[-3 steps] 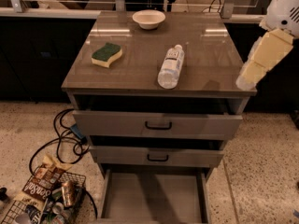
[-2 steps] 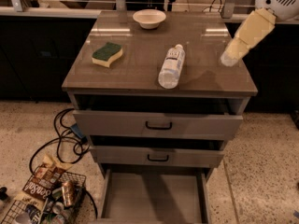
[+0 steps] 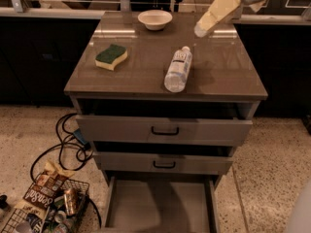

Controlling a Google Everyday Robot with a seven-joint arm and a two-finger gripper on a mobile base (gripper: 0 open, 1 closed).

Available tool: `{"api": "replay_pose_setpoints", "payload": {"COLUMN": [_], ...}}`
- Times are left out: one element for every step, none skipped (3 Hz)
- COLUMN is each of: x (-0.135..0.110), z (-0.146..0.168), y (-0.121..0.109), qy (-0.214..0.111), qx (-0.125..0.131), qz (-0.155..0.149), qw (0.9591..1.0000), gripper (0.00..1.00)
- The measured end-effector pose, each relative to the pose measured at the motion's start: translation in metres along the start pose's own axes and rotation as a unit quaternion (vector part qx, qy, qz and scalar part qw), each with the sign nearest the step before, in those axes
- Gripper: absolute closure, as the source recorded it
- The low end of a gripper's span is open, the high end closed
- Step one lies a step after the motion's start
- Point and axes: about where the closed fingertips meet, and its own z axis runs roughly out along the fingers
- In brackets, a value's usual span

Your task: Place blue plastic bottle into bottom drawer

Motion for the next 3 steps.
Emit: {"api": "replay_pose_setpoints", "payload": {"x": [-0.0029, -0.003, -0.0049], "z": [0.0036, 0.0036, 0.0114], "y": [-0.0009, -0.0009, -0.0002], "qy": [-0.003, -0.003, 0.011], "qx": [0.0, 0.0, 0.012], "qz": [0.039, 0.039, 0.053], "qw": [0.9992, 0.9992, 0.9985], "gripper": [0.0, 0.0, 0.0]}}
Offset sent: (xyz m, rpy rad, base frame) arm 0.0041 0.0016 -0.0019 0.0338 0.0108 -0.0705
